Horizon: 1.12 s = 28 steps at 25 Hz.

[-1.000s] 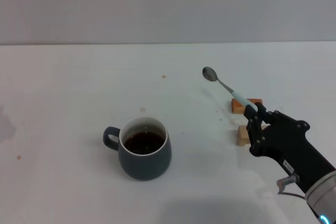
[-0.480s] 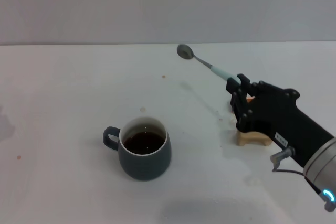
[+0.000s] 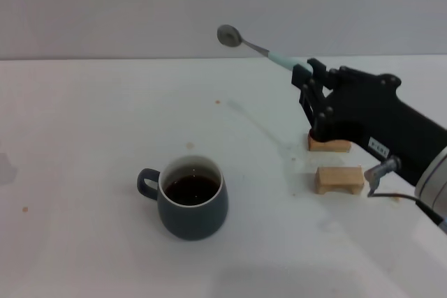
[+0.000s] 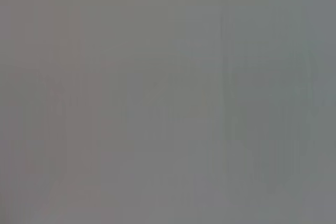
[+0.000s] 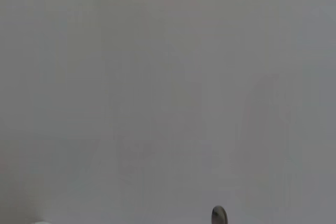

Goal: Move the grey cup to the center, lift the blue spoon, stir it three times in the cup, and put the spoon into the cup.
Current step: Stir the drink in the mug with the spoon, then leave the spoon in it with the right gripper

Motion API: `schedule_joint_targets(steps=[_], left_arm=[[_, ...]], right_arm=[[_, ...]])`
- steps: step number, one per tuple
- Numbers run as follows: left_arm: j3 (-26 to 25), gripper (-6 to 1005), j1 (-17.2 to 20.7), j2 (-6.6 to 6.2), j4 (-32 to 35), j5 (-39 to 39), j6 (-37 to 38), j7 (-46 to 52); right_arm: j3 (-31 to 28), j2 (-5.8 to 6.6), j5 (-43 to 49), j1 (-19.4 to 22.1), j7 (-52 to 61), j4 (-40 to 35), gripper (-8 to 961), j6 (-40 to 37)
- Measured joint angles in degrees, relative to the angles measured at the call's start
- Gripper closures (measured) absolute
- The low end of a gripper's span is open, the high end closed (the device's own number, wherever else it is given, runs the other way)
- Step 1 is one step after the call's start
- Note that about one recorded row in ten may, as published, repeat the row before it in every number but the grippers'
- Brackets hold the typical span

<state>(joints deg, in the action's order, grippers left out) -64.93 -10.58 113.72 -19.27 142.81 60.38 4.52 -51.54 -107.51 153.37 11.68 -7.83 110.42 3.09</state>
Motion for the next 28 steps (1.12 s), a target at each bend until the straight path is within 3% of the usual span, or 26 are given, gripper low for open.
schedule_joint_targets(steps=[6,13,16,17,18,19,21,22,23,24,27,28], left_arm=[[-1.04,1001,0.09,0.46,-0.03,0.00,0.29,-1.68],[-1.08,1001,0.12,0.59,-0.09,0.01,0.34,-1.71],[-1.08,1001,0.09,0.61,-0.06,0.01,0.34,-1.71],[-1.08,1001,0.07,0.62,-0.06,0.01,0.33,-1.71],[-1.08,1001,0.03,0.62,-0.06,0.00,0.31,-1.71],[-1.08,1001,0.03,0.62,-0.06,0.00,0.31,-1.71],[-1.10,1001,-0.03,0.63,-0.06,0.01,0.29,-1.71],[-1.14,1001,-0.05,0.63,-0.06,0.01,0.29,-1.71],[-1.27,1001,-0.14,0.63,-0.06,0.00,0.26,-1.71],[-1.27,1001,-0.14,0.63,-0.06,0.00,0.26,-1.71],[-1.46,1001,-0.22,0.78,-0.07,0.01,0.23,-1.71],[-1.46,1001,-0.22,0.78,-0.07,0.01,0.23,-1.71]], right_arm=[[-3.36,-0.57,-0.16,-1.77,-1.13,5.47,843,9.02],[-10.67,-1.18,-11.63,-10.40,-1.84,5.39,843,20.94],[-12.32,-1.58,-14.97,-11.76,-4.09,5.40,843,23.19],[-13.40,-2.01,-16.83,-12.32,-5.38,5.48,843,24.48],[-16.74,-3.47,-22.33,-13.90,-8.86,5.38,843,29.03],[-16.74,-3.47,-22.33,-13.90,-8.86,5.38,843,29.03],[-20.37,-5.29,-27.94,-15.13,-12.77,4.78,843,33.67],[-22.22,-6.38,-30.44,-15.64,-14.83,4.35,843,35.89],[-25.77,-8.99,-33.63,-16.28,-17.70,3.75,843,40.22],[-25.77,-8.99,-33.63,-16.28,-17.70,3.75,843,40.22],[-28.71,-11.24,-34.43,-17.28,-18.96,3.59,843,44.30],[-29.14,-11.14,-34.57,-18.25,-18.67,3.80,843,45.54]])
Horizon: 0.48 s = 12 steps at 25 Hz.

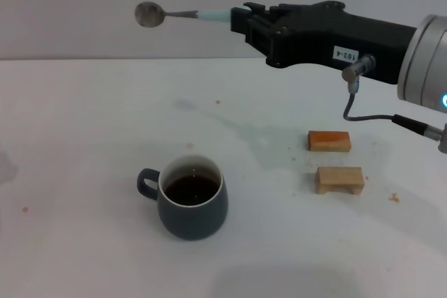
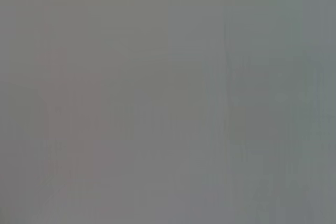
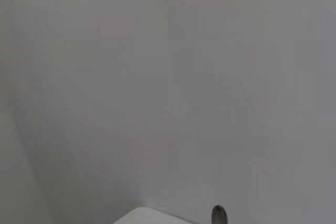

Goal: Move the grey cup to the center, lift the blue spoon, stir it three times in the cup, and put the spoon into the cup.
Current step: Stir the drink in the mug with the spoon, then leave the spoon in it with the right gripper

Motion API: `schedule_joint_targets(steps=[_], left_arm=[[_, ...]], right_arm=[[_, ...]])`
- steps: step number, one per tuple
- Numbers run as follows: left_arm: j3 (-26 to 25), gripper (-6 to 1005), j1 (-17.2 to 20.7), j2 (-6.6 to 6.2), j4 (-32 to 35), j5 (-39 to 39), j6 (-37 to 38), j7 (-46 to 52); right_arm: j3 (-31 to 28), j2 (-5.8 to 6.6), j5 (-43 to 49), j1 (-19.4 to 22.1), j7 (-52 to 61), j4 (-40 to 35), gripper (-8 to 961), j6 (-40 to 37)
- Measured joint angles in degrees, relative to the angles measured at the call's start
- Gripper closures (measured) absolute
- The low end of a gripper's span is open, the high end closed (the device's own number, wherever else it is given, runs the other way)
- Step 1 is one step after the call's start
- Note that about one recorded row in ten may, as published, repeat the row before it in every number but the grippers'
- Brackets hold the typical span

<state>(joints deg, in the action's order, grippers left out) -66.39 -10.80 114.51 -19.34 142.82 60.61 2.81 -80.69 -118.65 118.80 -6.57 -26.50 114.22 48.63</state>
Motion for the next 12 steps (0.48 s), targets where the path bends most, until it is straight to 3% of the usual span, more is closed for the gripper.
schedule_joint_targets(steps=[12], left_arm=[[-0.17,1001,0.17,0.45,0.09,0.00,0.28,-0.07]], right_arm=[[-4.52,0.10,5.61,-7.14,9.41,1.65,844,13.60]])
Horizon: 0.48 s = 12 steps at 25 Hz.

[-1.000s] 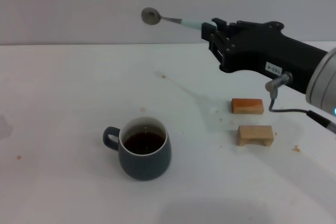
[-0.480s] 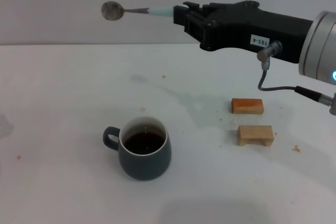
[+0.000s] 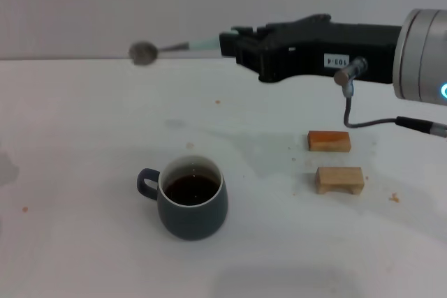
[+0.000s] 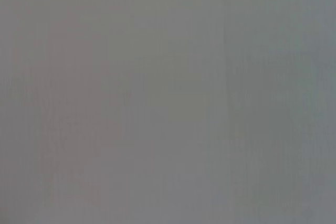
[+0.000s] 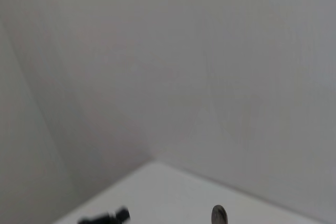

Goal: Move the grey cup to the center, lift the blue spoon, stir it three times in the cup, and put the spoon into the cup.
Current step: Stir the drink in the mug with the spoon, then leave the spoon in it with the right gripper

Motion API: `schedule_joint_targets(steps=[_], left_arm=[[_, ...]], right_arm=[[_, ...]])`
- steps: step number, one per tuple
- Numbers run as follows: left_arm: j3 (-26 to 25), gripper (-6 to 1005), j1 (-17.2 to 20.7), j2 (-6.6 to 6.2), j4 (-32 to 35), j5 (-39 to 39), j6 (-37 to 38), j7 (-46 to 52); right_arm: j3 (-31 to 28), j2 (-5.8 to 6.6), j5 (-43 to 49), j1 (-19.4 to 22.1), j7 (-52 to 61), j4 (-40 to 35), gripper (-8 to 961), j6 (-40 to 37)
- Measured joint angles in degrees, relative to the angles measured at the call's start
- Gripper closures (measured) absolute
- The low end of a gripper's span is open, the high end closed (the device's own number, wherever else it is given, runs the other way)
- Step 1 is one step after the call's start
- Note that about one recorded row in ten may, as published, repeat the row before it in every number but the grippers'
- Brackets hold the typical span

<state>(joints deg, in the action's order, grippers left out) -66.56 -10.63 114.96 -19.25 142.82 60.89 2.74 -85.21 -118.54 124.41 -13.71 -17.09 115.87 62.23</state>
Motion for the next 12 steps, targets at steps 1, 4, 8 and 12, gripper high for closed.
schedule_joint_targets(steps=[1,4,8,12], left_arm=[[0.01,1001,0.02,0.01,0.00,0.00,0.01,-0.01],[0.06,1001,0.15,0.01,-0.19,0.00,0.02,-0.32],[-0.01,1001,0.25,0.20,-0.52,0.00,0.02,-1.46],[-0.03,1001,0.37,0.22,-0.59,0.00,0.02,-1.49]], right_arm=[[-0.33,-0.02,0.86,-0.84,1.17,0.25,844,2.04],[-1.64,0.01,1.42,-3.64,3.55,0.39,844,7.52],[-2.70,-0.04,1.46,-7.03,5.29,0.56,844,13.00],[-3.74,-0.01,2.61,-9.61,6.47,0.49,844,16.89]])
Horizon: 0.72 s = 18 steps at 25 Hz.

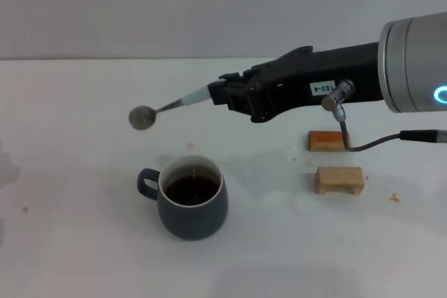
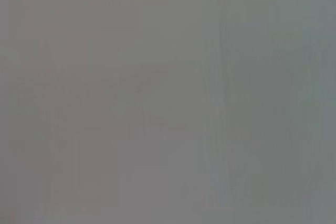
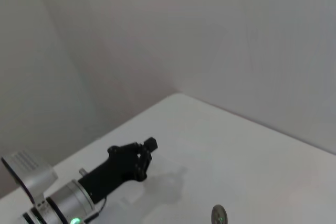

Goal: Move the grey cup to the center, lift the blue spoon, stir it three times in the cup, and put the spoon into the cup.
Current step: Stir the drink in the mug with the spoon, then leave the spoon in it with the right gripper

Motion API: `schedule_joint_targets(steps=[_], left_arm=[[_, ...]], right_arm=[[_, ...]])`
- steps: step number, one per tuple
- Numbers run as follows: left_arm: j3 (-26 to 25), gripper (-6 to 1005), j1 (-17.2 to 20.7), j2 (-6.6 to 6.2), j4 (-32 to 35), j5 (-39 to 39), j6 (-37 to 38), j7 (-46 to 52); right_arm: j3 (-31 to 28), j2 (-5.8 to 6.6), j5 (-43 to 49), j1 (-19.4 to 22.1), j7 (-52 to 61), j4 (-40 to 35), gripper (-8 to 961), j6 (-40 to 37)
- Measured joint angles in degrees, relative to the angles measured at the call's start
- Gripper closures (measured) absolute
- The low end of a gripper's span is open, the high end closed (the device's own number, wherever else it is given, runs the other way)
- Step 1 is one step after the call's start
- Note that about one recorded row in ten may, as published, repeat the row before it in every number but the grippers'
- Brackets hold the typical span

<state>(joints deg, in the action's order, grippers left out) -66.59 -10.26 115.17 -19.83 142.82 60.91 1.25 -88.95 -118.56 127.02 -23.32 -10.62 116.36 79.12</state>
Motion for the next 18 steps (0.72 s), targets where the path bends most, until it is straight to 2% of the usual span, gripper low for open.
schedule_joint_targets(steps=[7,18], left_arm=[[-0.16,1001,0.10,-0.02,-0.04,0.00,0.00,-0.02],[-0.81,1001,-0.56,-0.04,-0.13,0.00,-0.28,-0.82]], right_arm=[[-0.83,-0.05,6.16,-0.89,1.46,-0.03,844,3.37],[-1.13,-0.18,7.37,-2.77,2.04,-0.40,845,6.19]])
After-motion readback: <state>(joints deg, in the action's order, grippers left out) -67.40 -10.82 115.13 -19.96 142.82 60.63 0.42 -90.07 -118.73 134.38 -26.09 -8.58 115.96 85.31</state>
